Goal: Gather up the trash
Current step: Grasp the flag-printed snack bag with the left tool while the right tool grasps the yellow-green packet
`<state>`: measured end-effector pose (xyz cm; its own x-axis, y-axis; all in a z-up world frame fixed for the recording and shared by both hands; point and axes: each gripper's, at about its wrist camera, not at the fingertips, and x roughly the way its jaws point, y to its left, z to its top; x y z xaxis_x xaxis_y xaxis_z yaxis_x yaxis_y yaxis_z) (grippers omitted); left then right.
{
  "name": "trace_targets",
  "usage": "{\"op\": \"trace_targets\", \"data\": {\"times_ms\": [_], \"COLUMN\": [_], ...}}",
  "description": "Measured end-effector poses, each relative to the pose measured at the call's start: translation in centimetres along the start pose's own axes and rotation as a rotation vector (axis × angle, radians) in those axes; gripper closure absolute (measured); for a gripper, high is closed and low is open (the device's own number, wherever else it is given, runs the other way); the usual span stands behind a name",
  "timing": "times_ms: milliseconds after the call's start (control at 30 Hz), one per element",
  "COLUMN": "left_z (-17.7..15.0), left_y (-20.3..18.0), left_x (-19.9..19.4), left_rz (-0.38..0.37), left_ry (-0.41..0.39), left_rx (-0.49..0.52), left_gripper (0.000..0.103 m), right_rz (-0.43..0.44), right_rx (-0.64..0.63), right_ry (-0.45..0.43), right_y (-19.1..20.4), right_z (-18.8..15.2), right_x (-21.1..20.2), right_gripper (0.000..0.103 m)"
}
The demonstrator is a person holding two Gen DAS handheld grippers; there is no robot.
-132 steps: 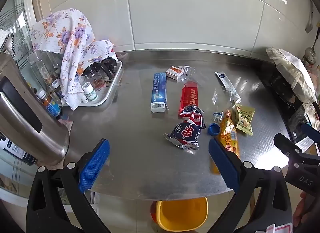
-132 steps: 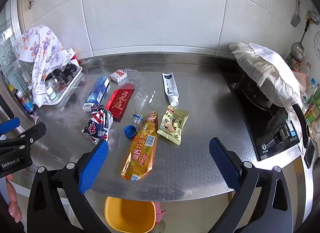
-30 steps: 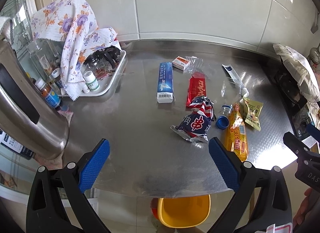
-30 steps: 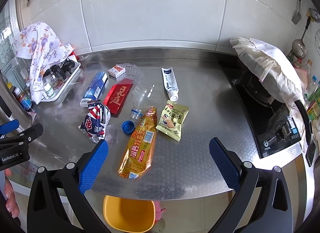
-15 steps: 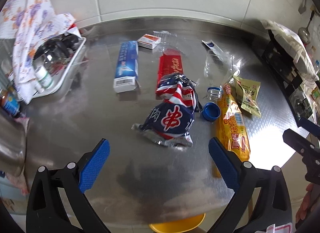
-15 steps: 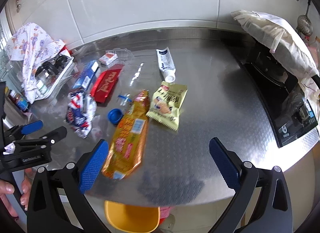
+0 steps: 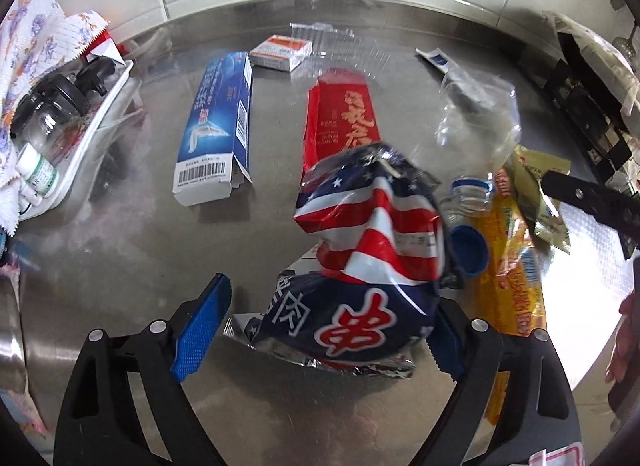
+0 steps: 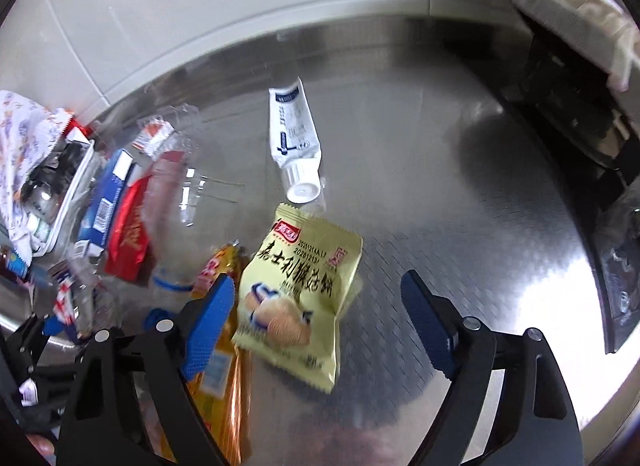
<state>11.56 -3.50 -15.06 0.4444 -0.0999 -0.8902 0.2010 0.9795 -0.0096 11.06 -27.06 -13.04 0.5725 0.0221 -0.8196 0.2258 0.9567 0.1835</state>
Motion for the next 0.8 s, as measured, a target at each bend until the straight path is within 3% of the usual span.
{"op": "trace_targets", "data": {"times_ms": [100, 200, 300, 333, 433, 800], "left_z": [0.0, 0.0, 0.3, 0.4, 0.3, -0.7], "left_y": [0.0, -0.1, 0.0, -0.2, -0.9, -0.5], "left_x": [0.5, 0.7, 0.7, 0.5, 0.2, -3.9], "left_rz": [0.009, 0.02, 0.0, -0.022, 0.003, 0.028], "left_ry": [0.001, -0.009, -0.027, -0.036, -0.055, -0.112], "left_rx": [0.011, 0.027, 0.033, 0.041, 0.078, 0.032], "left_gripper": [0.015, 0.017, 0.03, 0.041, 0.046, 0.049], "right_rz": [-0.011, -0.023, -0.029, -0.026, -0.023, 0.067], "right_rx": [-0.026, -0.057, -0.078, -0.082, -0.094, -0.095], "right_ry": [0.018, 0.029, 0.013, 0.0, -0.023, -0.07], "right_y": [0.5, 0.8, 1.0, 1.0, 0.9, -0.5], "right_z": [0.2, 0.2, 0.2, 0.1, 0.0, -0.9], "right_x": [1.2, 1.8, 1.8, 1.6, 0.8, -2.9], "right_gripper": [0.026, 0.047, 0.059, 0.066, 0.077, 0.086]}}
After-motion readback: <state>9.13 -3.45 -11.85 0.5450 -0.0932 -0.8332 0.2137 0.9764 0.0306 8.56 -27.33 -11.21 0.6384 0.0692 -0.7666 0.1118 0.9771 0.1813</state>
